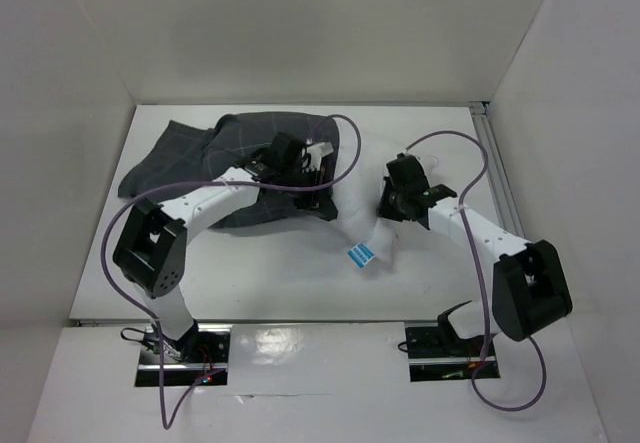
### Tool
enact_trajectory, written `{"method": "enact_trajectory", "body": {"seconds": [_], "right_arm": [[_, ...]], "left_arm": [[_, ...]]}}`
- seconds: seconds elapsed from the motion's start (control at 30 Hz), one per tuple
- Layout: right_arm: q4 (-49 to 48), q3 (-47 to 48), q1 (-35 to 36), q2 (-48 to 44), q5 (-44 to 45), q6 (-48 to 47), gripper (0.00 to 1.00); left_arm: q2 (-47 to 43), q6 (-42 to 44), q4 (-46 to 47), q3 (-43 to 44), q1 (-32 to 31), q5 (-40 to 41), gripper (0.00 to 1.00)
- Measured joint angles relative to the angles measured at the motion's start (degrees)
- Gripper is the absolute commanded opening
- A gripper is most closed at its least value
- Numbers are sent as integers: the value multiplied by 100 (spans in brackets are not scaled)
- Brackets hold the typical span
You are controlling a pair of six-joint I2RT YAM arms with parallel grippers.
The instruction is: Put the pillow into the pillowcase
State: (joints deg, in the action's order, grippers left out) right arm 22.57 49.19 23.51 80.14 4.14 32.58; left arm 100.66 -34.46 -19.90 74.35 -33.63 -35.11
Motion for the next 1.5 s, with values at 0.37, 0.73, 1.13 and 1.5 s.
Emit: {"method": "enact_trajectory", "body": {"seconds": [0.37,0.73,1.13,1.5], "right_arm": [[413,341,129,-741,87,-13,0],[1172,343,323,-1502,-87,-306,85],[1764,1414,232,-1513,546,-348,100],[1950,1290,-761,-1283,42,-393,100]], "left_arm": [[-964,525,-1606,1274,-107,1679,82],[-841,1344,-2774,2675,-107,2481,64],[1932,1353,-3259,5777,-81,5681,81],[2428,1276,-3687,5654,33,6251,25]]}}
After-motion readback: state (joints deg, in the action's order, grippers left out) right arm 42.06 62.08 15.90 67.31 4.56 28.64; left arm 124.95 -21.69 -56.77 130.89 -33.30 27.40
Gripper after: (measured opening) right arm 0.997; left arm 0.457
